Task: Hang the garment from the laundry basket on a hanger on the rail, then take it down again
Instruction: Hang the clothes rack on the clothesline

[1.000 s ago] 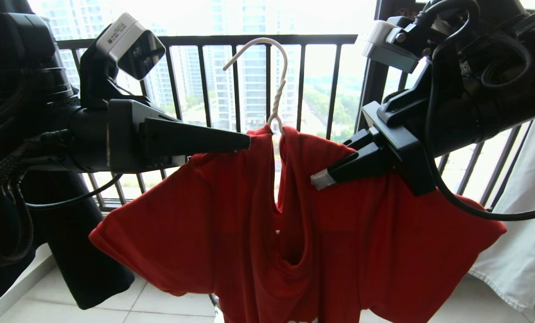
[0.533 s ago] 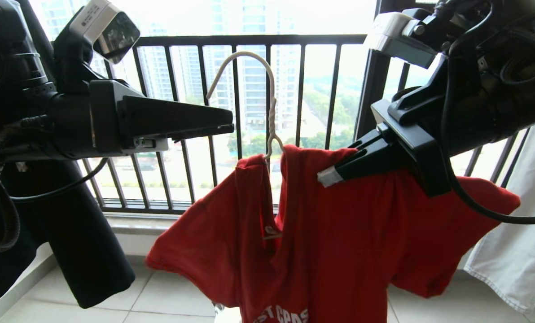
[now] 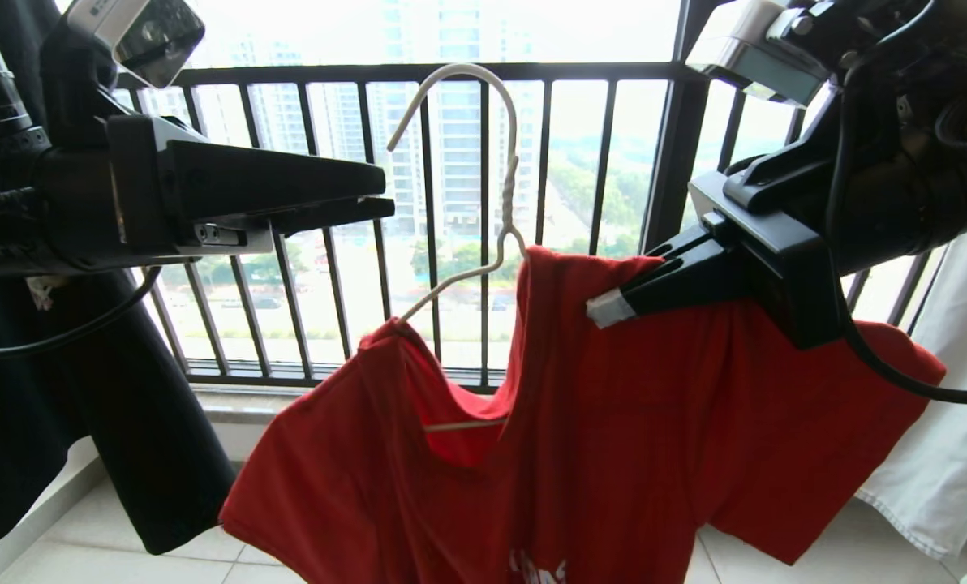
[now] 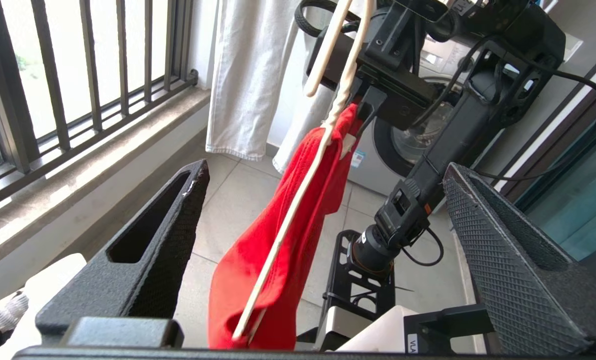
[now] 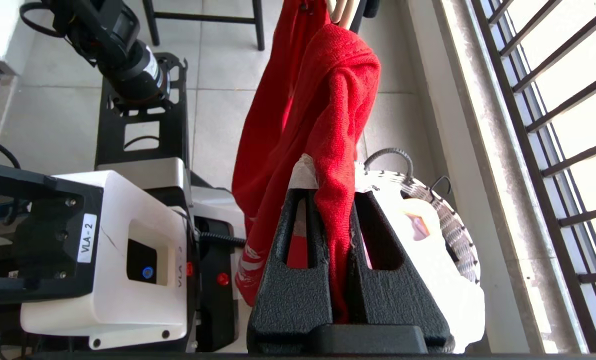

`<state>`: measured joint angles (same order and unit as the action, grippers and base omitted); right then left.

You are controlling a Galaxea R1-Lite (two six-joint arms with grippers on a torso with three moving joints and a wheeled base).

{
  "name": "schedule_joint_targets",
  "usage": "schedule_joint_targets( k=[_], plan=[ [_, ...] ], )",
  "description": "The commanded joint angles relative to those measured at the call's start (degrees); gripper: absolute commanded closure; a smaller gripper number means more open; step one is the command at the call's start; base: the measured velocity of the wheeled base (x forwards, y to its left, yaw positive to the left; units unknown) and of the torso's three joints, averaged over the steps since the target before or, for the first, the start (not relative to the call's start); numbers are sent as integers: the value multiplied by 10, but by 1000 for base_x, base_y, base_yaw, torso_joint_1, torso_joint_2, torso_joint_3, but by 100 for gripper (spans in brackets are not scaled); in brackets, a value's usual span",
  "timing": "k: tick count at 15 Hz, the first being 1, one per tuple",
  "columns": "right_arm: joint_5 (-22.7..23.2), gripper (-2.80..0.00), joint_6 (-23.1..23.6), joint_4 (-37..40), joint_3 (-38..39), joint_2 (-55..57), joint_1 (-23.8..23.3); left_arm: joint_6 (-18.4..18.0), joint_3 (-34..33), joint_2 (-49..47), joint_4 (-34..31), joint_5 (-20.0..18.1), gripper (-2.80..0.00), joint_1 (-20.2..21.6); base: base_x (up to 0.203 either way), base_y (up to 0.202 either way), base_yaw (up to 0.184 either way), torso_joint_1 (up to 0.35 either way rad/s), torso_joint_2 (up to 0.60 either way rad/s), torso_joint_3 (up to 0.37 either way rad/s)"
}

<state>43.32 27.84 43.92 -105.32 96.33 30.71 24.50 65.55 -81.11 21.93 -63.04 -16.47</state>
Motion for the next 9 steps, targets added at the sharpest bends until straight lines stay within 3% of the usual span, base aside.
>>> schedule_joint_targets(
  k=[1, 6, 9],
  plan=[
    [16, 0, -23, -25, 20, -10, -12, 2, 1, 10, 1, -3, -280, 6, 0, 0, 0, 0, 0, 0],
    [22, 0, -121, -172, 104, -33, -26, 4, 10, 10, 0, 38, -280, 13, 0, 0, 0, 0, 0, 0],
    [23, 0, -169, -232, 134, -41, -33, 20, 16, 12, 1, 39, -280, 21, 0, 0, 0, 0, 0, 0]
  ],
)
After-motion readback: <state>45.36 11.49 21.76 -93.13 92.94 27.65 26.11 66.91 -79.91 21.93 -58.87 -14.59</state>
